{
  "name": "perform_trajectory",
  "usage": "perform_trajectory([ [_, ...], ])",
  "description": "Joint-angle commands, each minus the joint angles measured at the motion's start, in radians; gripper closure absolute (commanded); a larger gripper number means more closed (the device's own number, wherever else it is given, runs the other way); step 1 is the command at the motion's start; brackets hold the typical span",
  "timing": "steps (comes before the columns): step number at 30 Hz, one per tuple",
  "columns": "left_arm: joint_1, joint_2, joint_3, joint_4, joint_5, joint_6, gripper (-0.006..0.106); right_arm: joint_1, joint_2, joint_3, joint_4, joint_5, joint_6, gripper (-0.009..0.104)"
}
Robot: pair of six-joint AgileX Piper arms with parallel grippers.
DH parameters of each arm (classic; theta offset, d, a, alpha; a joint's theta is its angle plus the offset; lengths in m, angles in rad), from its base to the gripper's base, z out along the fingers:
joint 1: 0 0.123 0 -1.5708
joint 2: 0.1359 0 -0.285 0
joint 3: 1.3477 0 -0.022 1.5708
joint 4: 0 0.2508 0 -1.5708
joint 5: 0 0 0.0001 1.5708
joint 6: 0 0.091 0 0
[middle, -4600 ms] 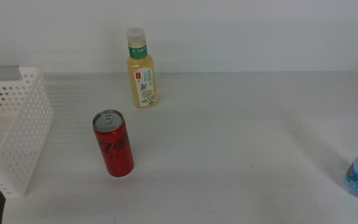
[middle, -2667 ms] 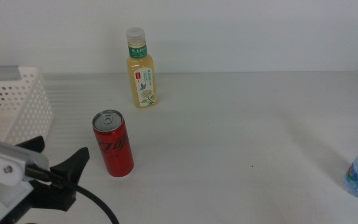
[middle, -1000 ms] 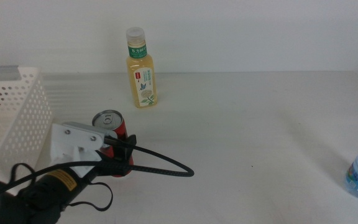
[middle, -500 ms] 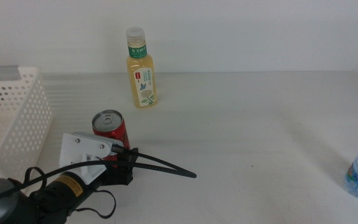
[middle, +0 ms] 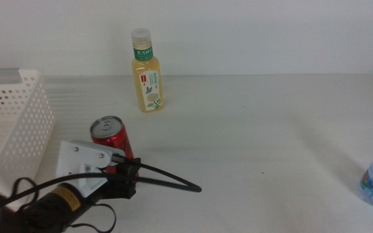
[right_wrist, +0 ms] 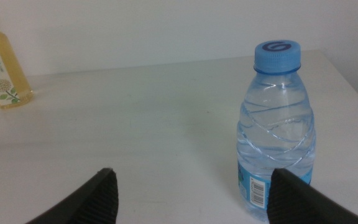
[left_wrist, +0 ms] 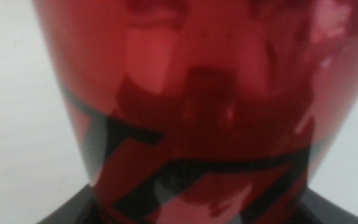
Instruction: Use arms to grab the bottles and put them into the dustbin to the left of the table.
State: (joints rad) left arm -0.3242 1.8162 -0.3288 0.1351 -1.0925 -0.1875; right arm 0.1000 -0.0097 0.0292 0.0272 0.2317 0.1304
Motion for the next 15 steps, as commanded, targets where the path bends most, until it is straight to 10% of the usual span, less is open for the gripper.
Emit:
perform_trajectory([
  [1, -0.002, -0.118, 0.016, -0.016, -0.181, -0.024, 0.105, -0.005, -0.027, -0.008, -0.009, -0.076, -0.010, 0.032],
  [15, 0.020, -0.759, -0.131, -0.029, 0.763, -0.073, 0.101, -0.005, -0.027, -0.008, -0.009, -0.076, -0.010, 0.032],
])
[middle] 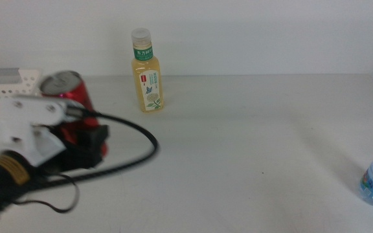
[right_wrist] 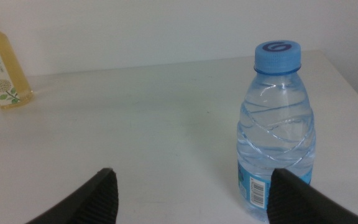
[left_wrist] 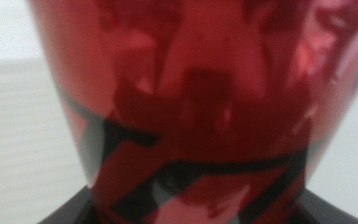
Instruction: Use arms to grab the bottles and put them into the dustbin to the left of the table.
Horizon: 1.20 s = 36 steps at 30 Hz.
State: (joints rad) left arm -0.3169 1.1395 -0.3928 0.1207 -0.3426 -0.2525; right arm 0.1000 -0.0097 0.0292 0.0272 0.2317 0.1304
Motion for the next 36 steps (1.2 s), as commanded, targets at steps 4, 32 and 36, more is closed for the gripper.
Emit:
perform_trajectory([
  [4, 0.096, -0.157, -0.178, 0.004, 0.309, -0.009, 0.101, -0.005, -0.027, -0.008, -0.009, -0.076, -0.010, 0.032],
  [32, 0.570, 0.219, -0.942, -0.173, 1.196, 0.441, 0.101, -0.005, -0.027, -0.008, -0.009, -0.076, -0.010, 0.032],
  [36, 0.616, 0.315, -0.999, -0.173, 1.243, 0.474, 0.101, -0.005, -0.027, -0.008, -0.009, -0.076, -0.010, 0.032],
])
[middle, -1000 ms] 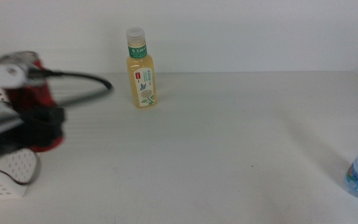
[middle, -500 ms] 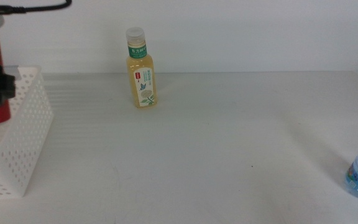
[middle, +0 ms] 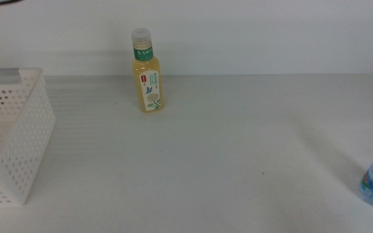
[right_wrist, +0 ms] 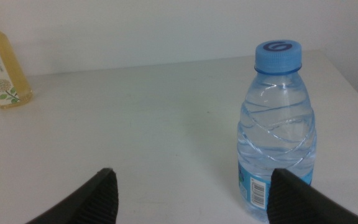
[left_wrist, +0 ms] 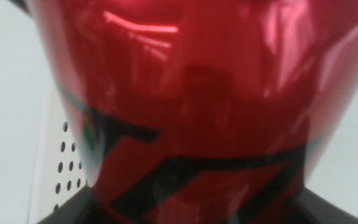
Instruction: Use arms to grab the bottles and put them into the dustbin to the left of the table.
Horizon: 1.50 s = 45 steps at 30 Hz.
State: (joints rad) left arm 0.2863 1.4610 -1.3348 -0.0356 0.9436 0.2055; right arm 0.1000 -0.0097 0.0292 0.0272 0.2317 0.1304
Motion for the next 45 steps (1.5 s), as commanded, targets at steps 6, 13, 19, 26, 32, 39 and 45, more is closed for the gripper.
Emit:
perform_trajectory([
  [6, 0.027, 0.126, -0.088, -0.015, -0.023, 0.068, 0.101, -0.005, -0.027, -0.008, -0.009, -0.076, -0.010, 0.032],
  [13, 0.027, 0.239, -0.088, 0.000, -0.025, 0.072, 0.101, -0.005, -0.027, -0.008, -0.009, -0.076, -0.010, 0.032],
  [19, 0.027, 0.308, -0.088, 0.045, -0.039, 0.068, 0.101, -0.005, -0.027, -0.008, -0.009, -0.076, -0.010, 0.032],
  [26, 0.027, 0.361, -0.088, 0.061, -0.031, 0.057, 0.101, -0.005, -0.027, -0.008, -0.009, -0.076, -0.010, 0.032],
  [32, 0.027, 0.386, -0.088, 0.091, -0.040, 0.011, 0.100, -0.005, -0.027, -0.008, -0.009, -0.076, -0.010, 0.032],
  [39, 0.027, 0.417, -0.088, 0.073, -0.022, 0.012, 0.086, -0.005, -0.027, -0.008, -0.009, -0.076, -0.010, 0.032],
  [45, 0.026, 0.409, -0.088, 0.054, -0.022, 0.013, 0.049, -0.005, -0.027, -0.008, -0.009, -0.076, -0.010, 0.032],
])
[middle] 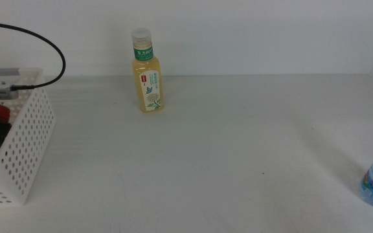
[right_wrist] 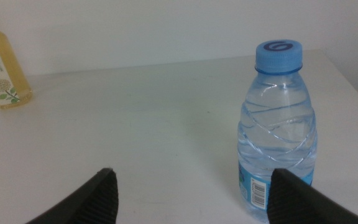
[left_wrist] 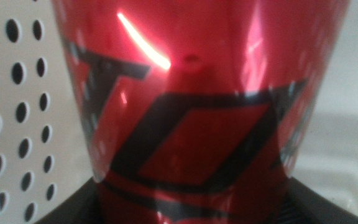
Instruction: Use arms to grab the bottles and put them into the dustbin to the left of the table.
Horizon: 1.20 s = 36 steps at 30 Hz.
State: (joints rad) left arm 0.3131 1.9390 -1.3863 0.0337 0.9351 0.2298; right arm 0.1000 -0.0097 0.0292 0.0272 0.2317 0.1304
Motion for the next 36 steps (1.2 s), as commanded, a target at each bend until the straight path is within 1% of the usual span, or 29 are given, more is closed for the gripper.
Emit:
perform_trajectory([
  [1, -0.001, -0.071, -0.037, -0.024, -0.011, -0.008, 0.041, -0.005, -0.027, -0.008, -0.009, -0.076, -0.010, 0.032],
  [4, -0.002, -0.086, -0.037, -0.054, -0.011, 0.017, 0.018, -0.005, -0.027, -0.008, -0.009, -0.076, -0.010, 0.032],
  [6, -0.002, -0.103, -0.037, -0.080, -0.006, 0.040, 0.010, -0.005, -0.027, -0.008, -0.009, -0.076, -0.010, 0.032],
  [12, -0.002, -0.193, -0.037, -0.123, 0.005, 0.049, 0.010, -0.005, -0.027, -0.008, -0.009, -0.076, -0.010, 0.032],
  [17, -0.002, -0.335, -0.048, -0.156, 0.005, 0.040, 0.010, -0.005, -0.027, -0.008, -0.009, -0.076, -0.010, 0.032],
  [21, -0.003, -0.474, -0.048, -0.201, -0.005, 0.049, 0.010, -0.005, -0.027, -0.008, -0.009, -0.076, -0.010, 0.032],
  [27, -0.012, -0.647, -0.048, -0.306, -0.005, 0.105, 0.010, -0.005, -0.027, -0.008, -0.009, -0.076, -0.010, 0.032],
  [31, -0.094, -0.726, -0.047, -0.320, -0.036, 0.104, 0.010, -0.005, -0.027, -0.008, -0.009, -0.076, -0.010, 0.032],
  [36, -0.222, -0.767, -0.042, -0.308, -0.054, 0.085, 0.010, -0.005, -0.027, -0.008, -0.009, -0.076, -0.010, 0.032],
])
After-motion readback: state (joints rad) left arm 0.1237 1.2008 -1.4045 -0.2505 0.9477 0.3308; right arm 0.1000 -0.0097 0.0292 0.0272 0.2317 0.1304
